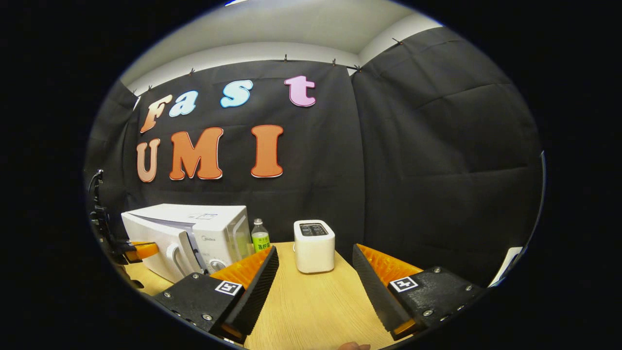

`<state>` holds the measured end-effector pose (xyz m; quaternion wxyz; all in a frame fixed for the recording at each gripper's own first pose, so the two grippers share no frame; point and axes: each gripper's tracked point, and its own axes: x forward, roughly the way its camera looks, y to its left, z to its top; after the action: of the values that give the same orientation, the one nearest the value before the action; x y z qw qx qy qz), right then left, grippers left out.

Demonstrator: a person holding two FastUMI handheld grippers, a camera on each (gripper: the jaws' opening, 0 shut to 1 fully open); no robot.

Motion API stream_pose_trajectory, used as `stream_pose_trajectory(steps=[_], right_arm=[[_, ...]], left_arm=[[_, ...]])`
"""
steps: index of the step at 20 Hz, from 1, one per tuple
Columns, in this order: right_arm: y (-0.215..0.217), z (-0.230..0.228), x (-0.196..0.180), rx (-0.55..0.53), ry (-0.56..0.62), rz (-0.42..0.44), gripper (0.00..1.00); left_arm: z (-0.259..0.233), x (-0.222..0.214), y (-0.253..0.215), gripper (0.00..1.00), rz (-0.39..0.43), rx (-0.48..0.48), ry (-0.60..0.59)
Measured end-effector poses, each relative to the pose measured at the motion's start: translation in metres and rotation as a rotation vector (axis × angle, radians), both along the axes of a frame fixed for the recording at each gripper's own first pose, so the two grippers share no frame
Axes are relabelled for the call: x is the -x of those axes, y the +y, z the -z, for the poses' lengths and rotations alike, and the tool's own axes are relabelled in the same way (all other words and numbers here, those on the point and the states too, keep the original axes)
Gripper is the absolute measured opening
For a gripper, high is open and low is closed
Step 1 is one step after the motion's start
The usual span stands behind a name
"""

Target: Open the microwave oven with the left hand, put the food in, and close the microwave oven.

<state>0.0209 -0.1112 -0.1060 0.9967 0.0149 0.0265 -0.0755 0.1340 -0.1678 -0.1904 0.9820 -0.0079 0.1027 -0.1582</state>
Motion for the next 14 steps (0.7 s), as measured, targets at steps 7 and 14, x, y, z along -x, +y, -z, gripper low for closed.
stream_pose_trajectory(steps=[7,14], right_arm=[[-0.003,0.016,-0.011,0.021,0.032,0.019,0.95],[0.008,0.011,-0.008,0.014,0.033,0.005,0.95]], left_arm=[[0.004,-0.022,-0.007,0.04,-0.059,-0.08,-0.059],[0.019,-0.015,-0.015,0.04,-0.018,-0.038,0.068]])
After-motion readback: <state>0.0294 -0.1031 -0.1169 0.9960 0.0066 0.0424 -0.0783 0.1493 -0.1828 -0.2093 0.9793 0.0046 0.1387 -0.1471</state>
